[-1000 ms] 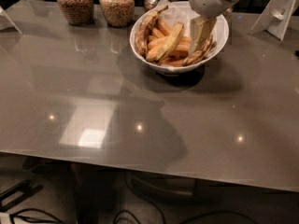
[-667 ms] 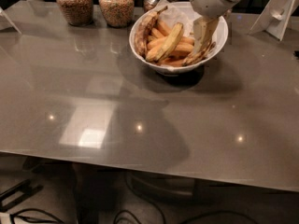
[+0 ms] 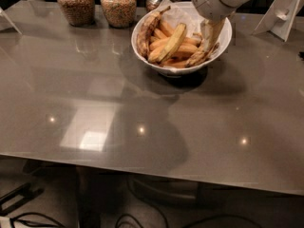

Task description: Pick banana from white bowl

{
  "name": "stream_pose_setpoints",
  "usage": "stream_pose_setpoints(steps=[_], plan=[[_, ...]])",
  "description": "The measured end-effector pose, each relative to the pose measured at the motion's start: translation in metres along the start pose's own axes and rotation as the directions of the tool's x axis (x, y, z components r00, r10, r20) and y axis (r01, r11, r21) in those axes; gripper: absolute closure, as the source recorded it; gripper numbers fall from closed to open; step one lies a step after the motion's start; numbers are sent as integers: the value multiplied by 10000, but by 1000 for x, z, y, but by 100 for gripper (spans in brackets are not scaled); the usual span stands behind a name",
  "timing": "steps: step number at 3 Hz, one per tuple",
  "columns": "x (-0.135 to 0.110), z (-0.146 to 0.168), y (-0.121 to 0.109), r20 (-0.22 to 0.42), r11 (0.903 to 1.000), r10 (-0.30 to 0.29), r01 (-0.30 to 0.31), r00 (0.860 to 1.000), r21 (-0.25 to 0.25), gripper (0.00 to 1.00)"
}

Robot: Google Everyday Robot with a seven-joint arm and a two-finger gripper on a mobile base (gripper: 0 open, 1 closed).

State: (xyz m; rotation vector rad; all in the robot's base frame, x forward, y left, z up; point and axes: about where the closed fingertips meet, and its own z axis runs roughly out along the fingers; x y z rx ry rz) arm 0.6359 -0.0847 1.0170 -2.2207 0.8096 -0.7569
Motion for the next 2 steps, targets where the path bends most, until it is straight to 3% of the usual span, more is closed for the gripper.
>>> stream_pose_setpoints(steps=[1, 2], plan=[[17, 13, -3, -505, 9916, -1293, 1292, 9903, -58, 19], [26, 26, -3, -574, 9793, -2020, 2010, 9777, -236, 42]])
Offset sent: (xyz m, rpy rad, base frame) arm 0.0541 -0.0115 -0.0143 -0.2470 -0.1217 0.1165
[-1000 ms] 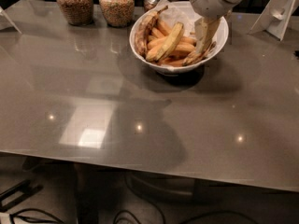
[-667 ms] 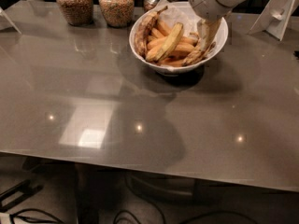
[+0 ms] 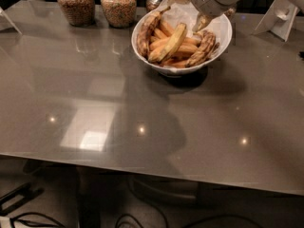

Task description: Pick banana from white bowl

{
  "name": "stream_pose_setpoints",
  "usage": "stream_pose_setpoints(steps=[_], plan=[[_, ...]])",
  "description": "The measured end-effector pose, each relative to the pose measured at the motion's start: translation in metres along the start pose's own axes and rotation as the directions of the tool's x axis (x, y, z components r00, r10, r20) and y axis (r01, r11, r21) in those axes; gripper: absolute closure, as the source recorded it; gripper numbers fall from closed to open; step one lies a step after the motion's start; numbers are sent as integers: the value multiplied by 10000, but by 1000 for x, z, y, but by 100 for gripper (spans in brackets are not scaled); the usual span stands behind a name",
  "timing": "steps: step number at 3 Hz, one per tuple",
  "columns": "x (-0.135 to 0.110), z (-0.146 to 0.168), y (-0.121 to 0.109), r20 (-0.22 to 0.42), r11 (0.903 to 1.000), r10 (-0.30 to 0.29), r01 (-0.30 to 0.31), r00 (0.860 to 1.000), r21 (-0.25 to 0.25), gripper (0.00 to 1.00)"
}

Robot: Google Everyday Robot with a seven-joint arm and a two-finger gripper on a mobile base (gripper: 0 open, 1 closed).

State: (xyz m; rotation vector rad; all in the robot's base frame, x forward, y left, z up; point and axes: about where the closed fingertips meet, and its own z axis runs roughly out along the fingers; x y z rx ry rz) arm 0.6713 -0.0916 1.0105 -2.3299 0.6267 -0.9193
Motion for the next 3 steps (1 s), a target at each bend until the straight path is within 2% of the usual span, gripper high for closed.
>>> stream_pose_setpoints(steps=[1, 2, 3], plan=[[3, 9, 3, 81, 9994, -335, 335, 9994, -102, 63], [1, 22, 8, 314, 9980, -572, 580, 9979, -254, 57], [2, 39, 18, 551, 9950, -777, 808, 9955, -579, 44]])
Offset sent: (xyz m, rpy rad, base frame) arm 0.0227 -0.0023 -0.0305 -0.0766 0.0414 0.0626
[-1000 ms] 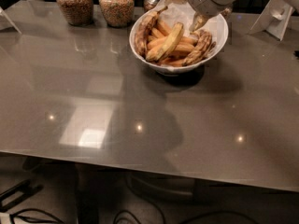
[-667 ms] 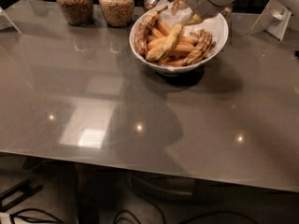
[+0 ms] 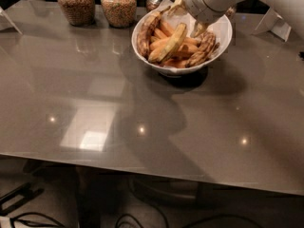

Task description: Pick banana from white bowl

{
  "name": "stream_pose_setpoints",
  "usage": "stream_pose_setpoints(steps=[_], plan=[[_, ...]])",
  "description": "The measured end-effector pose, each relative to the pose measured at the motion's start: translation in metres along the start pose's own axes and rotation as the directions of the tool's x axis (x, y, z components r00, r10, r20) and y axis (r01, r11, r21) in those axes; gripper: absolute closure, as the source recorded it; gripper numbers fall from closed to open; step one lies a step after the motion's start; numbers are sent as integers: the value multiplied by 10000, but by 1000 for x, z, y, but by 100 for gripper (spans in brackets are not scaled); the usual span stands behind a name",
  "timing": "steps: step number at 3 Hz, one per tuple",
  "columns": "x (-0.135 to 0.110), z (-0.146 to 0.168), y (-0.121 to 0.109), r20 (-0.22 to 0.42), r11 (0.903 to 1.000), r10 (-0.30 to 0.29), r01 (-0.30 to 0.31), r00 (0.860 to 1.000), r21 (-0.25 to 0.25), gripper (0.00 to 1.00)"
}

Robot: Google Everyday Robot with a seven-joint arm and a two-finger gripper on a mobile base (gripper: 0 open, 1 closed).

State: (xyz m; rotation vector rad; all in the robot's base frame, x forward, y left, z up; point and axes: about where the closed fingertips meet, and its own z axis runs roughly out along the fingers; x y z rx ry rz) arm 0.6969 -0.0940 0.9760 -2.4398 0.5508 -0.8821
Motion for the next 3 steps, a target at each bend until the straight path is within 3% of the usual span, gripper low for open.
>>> stream_pose_setpoints(steps=[1, 3], plan=[[3, 15, 7, 177, 9997, -84, 88, 9998, -242, 42], [-2, 42, 17, 612, 9985, -74, 106, 9981, -536, 51]])
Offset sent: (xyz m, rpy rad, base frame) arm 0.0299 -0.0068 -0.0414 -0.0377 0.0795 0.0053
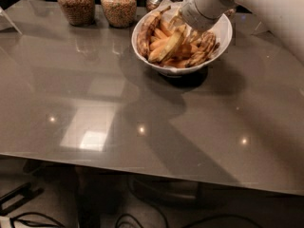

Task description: Pick banana from white bowl

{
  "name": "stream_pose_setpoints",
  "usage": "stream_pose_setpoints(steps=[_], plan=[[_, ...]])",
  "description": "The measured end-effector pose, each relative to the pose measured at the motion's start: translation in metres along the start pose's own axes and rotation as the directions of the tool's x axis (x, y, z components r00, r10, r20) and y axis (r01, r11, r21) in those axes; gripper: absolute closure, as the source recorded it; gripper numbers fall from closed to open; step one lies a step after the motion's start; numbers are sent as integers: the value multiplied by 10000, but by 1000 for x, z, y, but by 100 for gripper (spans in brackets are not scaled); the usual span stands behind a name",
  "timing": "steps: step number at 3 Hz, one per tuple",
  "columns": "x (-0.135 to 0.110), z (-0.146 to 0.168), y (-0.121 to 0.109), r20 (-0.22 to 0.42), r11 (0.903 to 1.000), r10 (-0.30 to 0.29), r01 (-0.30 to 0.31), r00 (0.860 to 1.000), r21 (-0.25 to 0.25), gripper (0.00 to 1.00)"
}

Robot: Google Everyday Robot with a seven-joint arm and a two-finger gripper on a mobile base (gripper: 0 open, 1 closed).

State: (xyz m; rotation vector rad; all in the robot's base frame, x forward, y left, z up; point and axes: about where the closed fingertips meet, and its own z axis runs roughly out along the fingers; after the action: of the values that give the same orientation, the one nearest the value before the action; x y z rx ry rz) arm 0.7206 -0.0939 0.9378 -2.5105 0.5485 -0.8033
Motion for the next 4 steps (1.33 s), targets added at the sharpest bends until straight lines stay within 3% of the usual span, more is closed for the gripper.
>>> stream_pose_setpoints(steps=[2, 3, 4], plan=[[-12, -4, -2, 346, 9999, 89, -93, 9994, 126, 93], [-13, -26, -8, 264, 9976, 337, -352, 9991, 594, 100], [-9, -60, -13, 76, 9902, 696, -700, 9975, 1210, 100]])
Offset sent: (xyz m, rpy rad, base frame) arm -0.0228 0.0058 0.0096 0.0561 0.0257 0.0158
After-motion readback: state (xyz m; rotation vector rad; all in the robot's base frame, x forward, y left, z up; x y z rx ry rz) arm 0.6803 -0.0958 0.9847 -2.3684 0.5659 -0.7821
